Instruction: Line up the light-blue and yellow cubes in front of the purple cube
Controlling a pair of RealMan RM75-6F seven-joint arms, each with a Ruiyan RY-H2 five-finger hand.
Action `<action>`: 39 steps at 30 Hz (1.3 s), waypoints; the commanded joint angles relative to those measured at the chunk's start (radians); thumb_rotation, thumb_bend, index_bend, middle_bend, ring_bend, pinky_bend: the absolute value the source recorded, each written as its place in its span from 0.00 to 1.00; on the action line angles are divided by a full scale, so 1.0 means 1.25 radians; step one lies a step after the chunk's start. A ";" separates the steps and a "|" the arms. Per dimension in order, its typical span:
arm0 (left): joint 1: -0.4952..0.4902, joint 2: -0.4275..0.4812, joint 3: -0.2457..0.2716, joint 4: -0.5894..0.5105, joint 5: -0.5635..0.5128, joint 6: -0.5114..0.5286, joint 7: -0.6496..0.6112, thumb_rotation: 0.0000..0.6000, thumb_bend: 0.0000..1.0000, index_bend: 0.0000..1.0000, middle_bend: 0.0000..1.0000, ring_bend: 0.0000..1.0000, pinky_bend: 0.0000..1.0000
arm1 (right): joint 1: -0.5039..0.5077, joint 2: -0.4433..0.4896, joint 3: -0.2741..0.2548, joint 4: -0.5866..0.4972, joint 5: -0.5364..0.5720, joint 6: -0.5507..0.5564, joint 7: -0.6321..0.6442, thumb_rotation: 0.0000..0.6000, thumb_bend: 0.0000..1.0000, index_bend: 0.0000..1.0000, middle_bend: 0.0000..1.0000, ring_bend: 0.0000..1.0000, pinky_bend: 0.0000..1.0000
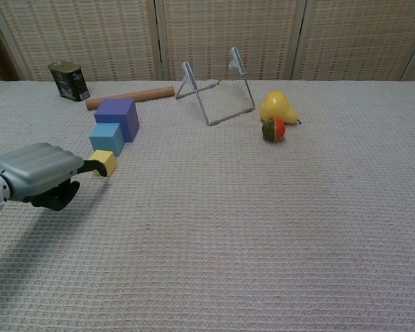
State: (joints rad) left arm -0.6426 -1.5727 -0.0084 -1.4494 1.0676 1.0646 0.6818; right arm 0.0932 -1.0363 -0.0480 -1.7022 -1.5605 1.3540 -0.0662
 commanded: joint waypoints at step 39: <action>-0.017 -0.029 -0.040 0.076 -0.044 -0.054 0.003 1.00 0.81 0.16 1.00 1.00 1.00 | -0.003 0.003 0.002 -0.001 0.001 0.005 0.004 1.00 0.10 0.00 0.00 0.00 0.00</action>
State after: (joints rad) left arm -0.6632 -1.6080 -0.0583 -1.3552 1.0137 0.9985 0.6857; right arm 0.0898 -1.0330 -0.0448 -1.7037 -1.5593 1.3602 -0.0619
